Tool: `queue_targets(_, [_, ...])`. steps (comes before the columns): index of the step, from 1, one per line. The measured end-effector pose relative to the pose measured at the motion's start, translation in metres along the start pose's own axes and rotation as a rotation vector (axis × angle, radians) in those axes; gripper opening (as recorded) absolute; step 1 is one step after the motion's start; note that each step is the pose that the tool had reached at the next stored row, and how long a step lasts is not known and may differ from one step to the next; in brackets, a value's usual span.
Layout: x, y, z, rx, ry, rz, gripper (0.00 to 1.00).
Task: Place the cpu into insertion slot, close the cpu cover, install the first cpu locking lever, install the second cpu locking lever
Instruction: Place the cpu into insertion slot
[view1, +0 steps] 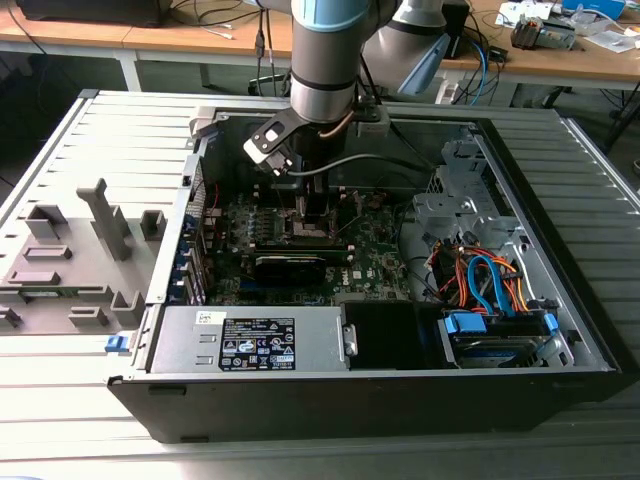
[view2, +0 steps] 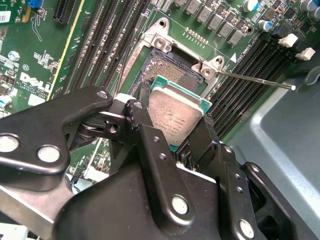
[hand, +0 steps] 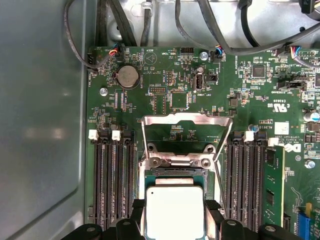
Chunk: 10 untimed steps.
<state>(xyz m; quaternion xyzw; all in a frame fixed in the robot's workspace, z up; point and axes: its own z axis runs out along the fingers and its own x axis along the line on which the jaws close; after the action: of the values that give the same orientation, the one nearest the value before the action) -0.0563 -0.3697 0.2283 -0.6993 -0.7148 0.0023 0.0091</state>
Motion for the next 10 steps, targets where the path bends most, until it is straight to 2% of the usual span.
queue_targets(10, [0.0,0.0001,0.0034,0.0,0.0001,0.0,0.55])
